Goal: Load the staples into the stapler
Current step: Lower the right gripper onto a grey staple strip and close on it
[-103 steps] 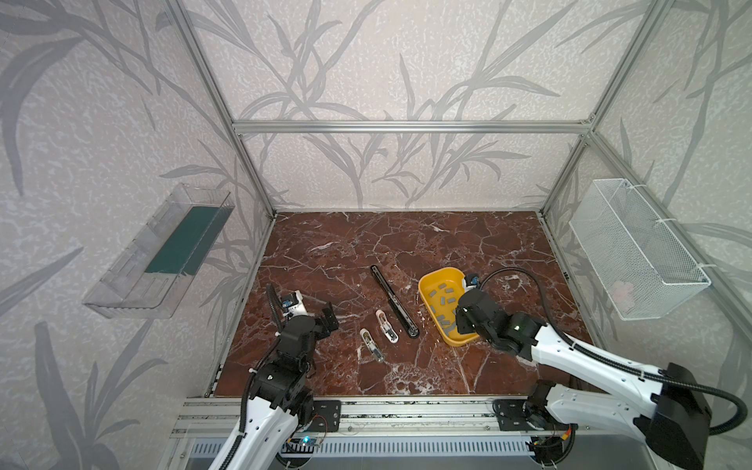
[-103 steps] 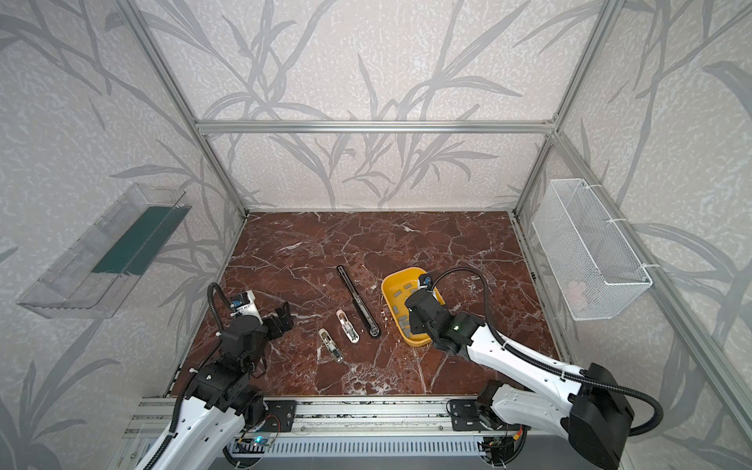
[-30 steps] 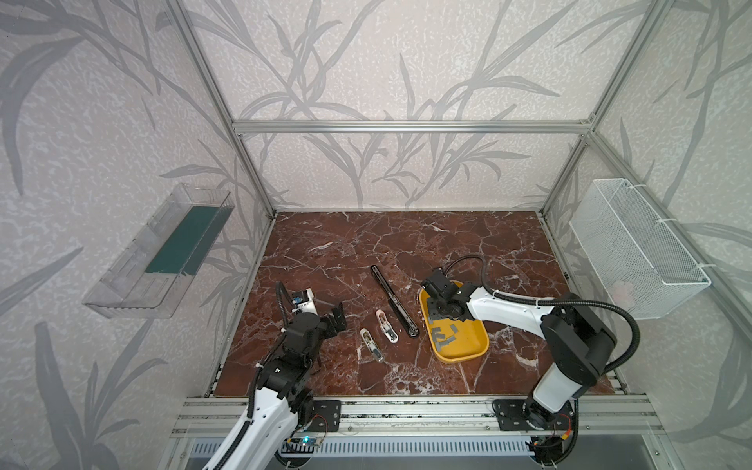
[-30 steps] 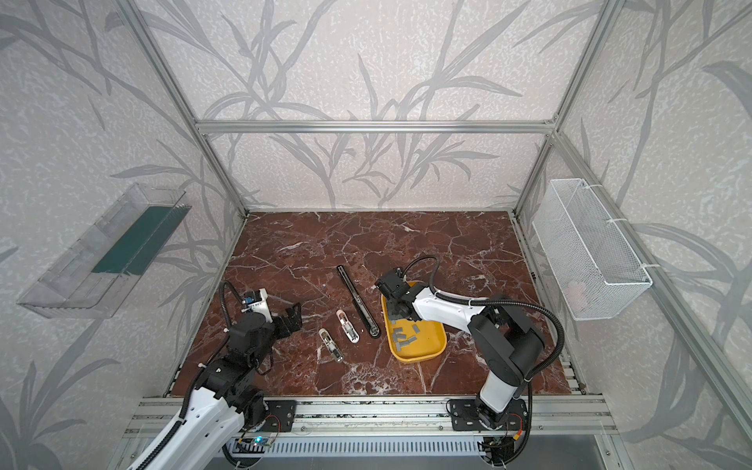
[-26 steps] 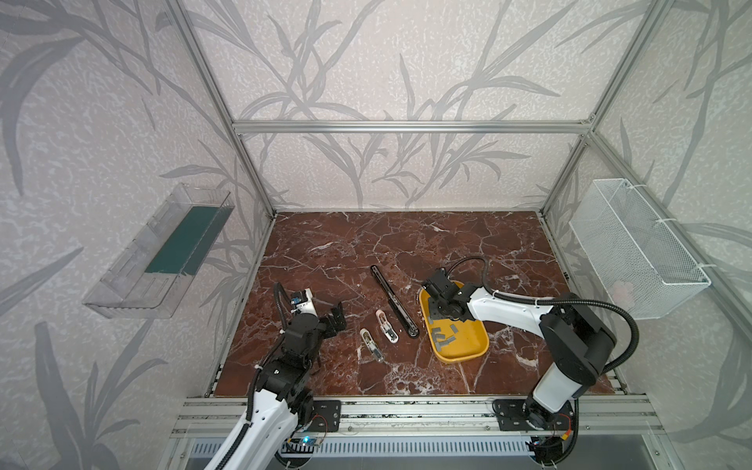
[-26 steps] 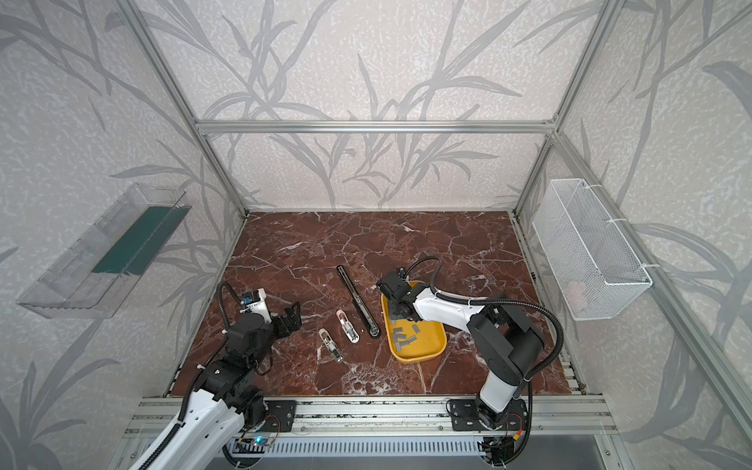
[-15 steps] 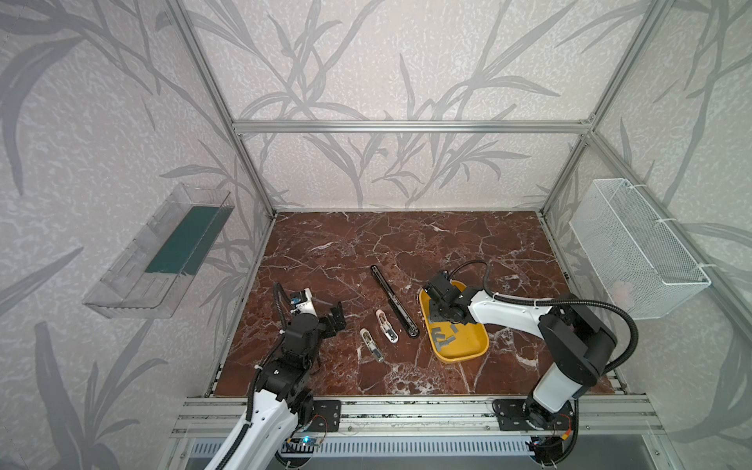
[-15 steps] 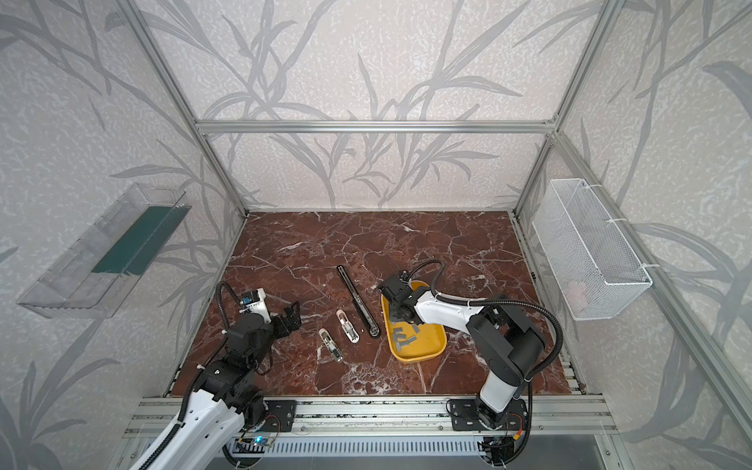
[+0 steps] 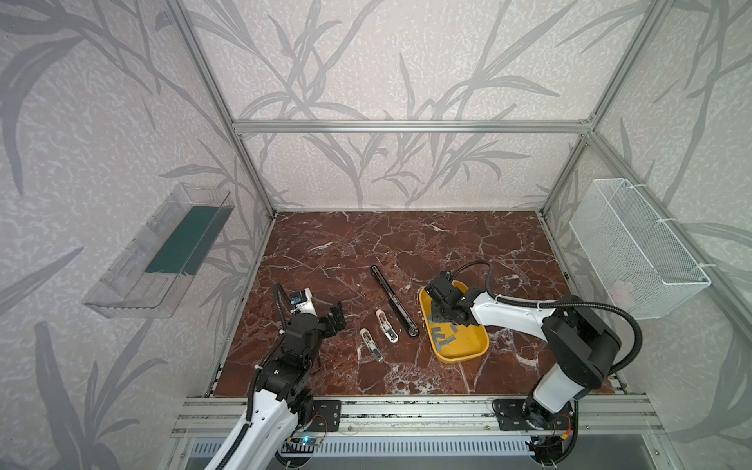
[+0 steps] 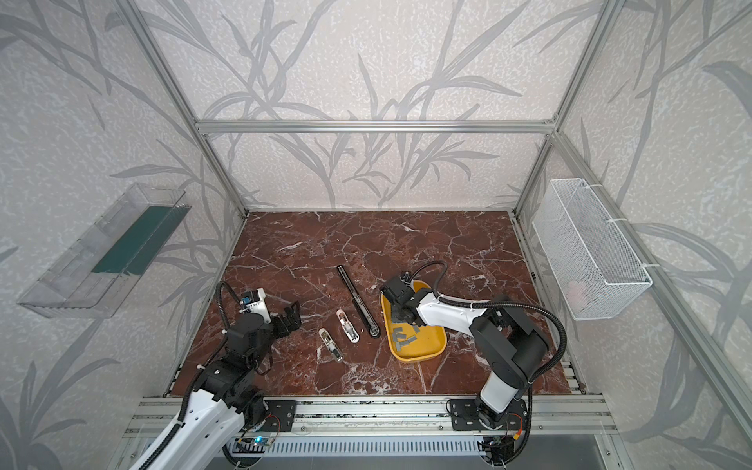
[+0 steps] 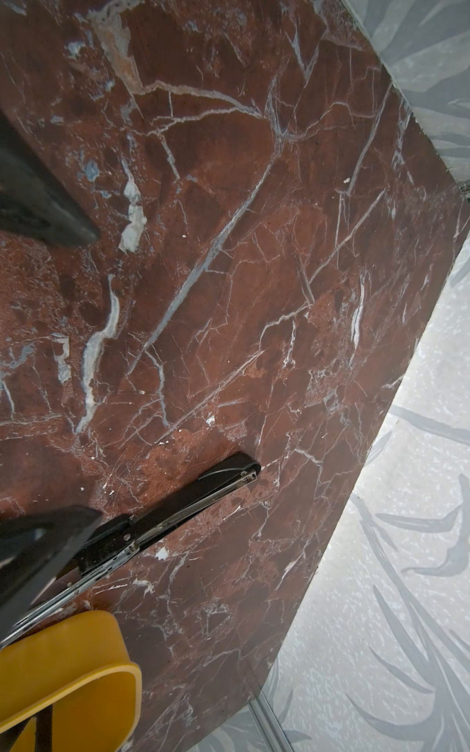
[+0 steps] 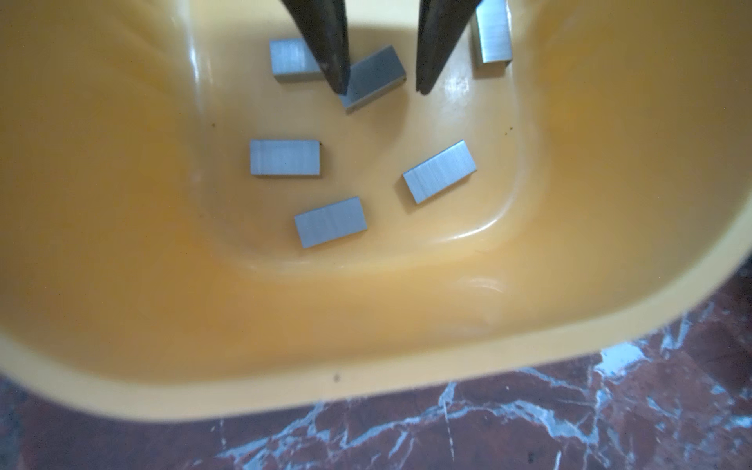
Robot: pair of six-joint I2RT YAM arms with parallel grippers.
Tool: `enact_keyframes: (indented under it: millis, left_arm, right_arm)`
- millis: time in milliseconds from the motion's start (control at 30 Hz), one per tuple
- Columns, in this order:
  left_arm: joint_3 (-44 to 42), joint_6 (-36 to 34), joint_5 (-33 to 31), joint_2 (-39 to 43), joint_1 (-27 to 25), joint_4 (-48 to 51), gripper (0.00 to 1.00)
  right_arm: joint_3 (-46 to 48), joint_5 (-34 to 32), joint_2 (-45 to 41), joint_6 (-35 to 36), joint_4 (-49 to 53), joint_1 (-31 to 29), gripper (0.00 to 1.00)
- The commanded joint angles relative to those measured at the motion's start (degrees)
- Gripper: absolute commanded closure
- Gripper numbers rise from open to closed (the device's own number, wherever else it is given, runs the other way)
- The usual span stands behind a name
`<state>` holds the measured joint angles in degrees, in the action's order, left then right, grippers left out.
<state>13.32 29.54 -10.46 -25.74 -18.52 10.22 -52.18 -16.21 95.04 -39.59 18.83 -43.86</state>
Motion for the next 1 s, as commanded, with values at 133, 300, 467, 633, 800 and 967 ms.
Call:
enact_keyframes:
  millis: [133, 300, 467, 633, 800, 967]
  left_arm:
    - [-0.50, 0.45, -1.24, 0.42, 0.16, -0.68, 0.01]
    - [-0.50, 0.43, -1.23, 0.42, 0.17, -0.72, 0.01]
    - [-0.54, 0.43, -1.15, 0.42, 0.21, -0.76, 0.01]
    - [-0.64, 0.46, -1.11, 0.45, 0.20, -0.80, 0.01]
    - [-0.58, 0.51, -1.10, 0.38, 0.16, -0.78, 0.01]
    - [-0.62, 0.43, -1.06, 0.43, 0.19, -0.81, 0.01]
  right_arm:
    - [0.15, -1.08, -1.65, 0.11, 1.48, 0.23, 0.69]
    - [1.87, -0.38, -1.56, -1.31, 0.35, 0.09, 0.69]
    - [4.73, 2.05, -2.78, -2.36, -3.24, 0.00, 0.68]
    - [4.90, 3.86, -2.42, -2.52, -4.77, -0.52, 0.68]
    - [4.57, 2.72, -2.66, -2.55, -4.25, -0.70, 0.67]
    - [4.27, 1.18, -4.28, -1.76, -2.83, -0.71, 0.62]
